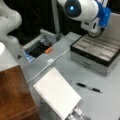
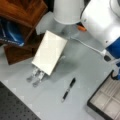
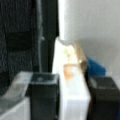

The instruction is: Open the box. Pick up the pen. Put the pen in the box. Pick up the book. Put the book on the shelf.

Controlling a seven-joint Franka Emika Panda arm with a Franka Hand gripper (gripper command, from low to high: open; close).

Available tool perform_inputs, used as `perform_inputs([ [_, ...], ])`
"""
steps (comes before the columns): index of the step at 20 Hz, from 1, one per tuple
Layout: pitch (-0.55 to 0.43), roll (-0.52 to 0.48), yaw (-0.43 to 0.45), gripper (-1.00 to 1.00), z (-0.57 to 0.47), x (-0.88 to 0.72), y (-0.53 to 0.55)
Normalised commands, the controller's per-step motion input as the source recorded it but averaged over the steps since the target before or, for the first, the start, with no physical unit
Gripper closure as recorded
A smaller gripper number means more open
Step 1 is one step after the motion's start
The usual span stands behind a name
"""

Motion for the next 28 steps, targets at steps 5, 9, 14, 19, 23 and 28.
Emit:
perform_inputs([
  [5, 0.018, 0.022, -0.233, -1.00, -0.02, -0.35, 0.43],
  [9, -0.004, 0.020, -0.249, -1.00, -0.09, -0.32, 0.40],
  [14, 0.008, 0.083, -0.307, -1.00, -0.08, -0.24, 0.19],
  [19, 0.022, 0.122, -0.313, -1.00, -0.09, -0.29, 0.14],
  [23, 0.015, 0.123, -0.333, -1.00, -0.09, -0.30, 0.19],
  [28, 0.015, 0.105, -0.342, -1.00, -0.12, -0.30, 0.15],
])
